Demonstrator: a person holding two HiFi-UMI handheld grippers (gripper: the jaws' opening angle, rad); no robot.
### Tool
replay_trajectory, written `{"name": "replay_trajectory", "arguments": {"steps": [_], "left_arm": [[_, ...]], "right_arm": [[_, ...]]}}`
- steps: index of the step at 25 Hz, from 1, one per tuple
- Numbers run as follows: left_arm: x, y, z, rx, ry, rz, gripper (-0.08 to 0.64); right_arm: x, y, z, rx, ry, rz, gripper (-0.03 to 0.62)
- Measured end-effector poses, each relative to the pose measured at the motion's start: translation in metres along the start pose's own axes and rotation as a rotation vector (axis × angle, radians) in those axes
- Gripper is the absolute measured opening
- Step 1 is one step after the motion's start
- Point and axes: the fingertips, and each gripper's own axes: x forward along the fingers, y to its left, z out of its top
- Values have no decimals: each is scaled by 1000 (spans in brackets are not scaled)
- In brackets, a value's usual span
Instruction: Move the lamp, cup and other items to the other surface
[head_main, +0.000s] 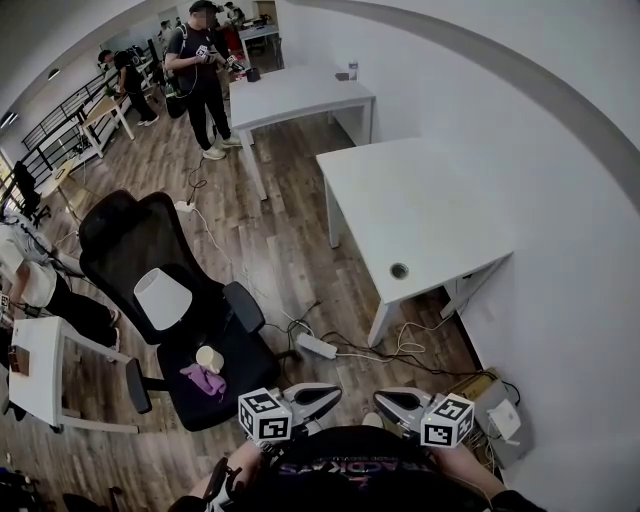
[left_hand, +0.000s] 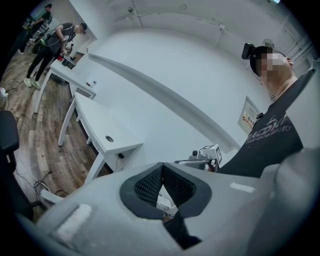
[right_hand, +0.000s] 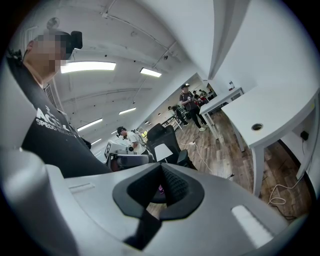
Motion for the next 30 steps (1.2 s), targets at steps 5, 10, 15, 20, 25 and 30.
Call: {"name": "replay_trajectory", "arguments": {"steps": [5, 10, 15, 20, 25, 30], "left_arm": [[-1, 1, -2, -3, -1, -1, 5], [-2, 0, -3, 0, 2, -3, 3], [-2, 0, -3, 8, 1, -3, 5], [-1, -2, -2, 11, 0, -1, 5], [-1, -2, -3, 9, -1, 2, 5], [0, 0, -3, 10, -1, 6, 4]], "right_arm": [[0, 0, -2, 8, -4, -11, 5], [0, 0, -3, 11, -9, -14, 5], [0, 1, -3, 5, -13, -10, 5], [0, 3, -2, -13, -10, -3, 3], [1, 3, -2, -14, -7, -5, 3], [1, 0, -3, -15, -5, -3, 3]]}}
